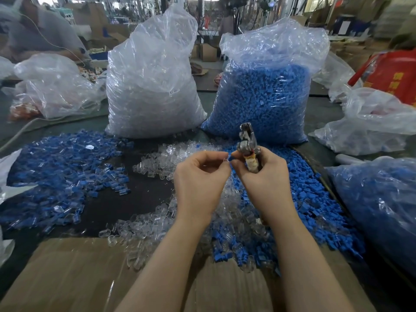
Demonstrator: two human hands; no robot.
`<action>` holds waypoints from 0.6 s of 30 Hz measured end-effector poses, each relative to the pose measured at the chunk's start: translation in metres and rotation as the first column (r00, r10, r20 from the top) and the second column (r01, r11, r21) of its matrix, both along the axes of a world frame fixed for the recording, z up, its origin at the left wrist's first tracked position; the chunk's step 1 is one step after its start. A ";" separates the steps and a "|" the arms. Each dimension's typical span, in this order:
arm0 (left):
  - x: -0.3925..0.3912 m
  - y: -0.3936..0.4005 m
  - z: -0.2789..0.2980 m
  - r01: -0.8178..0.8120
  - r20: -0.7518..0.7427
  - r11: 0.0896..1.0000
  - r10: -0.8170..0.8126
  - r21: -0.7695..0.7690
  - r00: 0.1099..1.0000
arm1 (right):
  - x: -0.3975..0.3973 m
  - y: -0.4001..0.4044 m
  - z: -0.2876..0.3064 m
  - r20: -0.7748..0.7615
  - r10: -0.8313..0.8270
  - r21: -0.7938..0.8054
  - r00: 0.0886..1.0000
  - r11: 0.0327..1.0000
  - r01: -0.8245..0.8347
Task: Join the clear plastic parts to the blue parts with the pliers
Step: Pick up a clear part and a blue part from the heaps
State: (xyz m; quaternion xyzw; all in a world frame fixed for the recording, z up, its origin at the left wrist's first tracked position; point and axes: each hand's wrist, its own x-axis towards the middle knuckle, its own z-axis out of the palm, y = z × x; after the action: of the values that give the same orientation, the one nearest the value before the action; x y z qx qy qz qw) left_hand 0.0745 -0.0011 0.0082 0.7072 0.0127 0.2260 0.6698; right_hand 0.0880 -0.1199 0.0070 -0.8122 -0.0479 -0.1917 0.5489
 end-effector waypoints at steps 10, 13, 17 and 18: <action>0.001 0.002 -0.004 -0.028 0.009 0.994 0.028 0.101 1.000 | 0.000 -0.002 0.000 -0.048 0.041 0.000 0.998 0.999 -0.041; 0.002 0.005 -0.004 -0.041 -0.014 0.997 0.042 0.065 0.999 | 0.000 -0.003 0.001 -0.067 0.090 0.013 0.994 0.996 -0.090; 0.003 0.009 0.000 0.022 -0.036 0.993 -0.027 -0.116 0.999 | 0.000 -0.008 0.000 -0.110 0.129 -0.003 0.985 0.991 -0.130; 0.003 0.010 0.001 0.039 -0.033 0.988 -0.044 -0.152 0.998 | 0.000 -0.009 0.000 -0.133 0.138 -0.020 0.981 0.990 -0.142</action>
State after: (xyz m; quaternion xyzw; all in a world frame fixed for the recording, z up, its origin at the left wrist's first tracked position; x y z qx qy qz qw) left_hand 0.0776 0.0086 0.0093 0.6583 0.0272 0.1977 0.7258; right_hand 0.0879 -0.1288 0.0070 -0.8256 -0.0714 -0.0979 0.5512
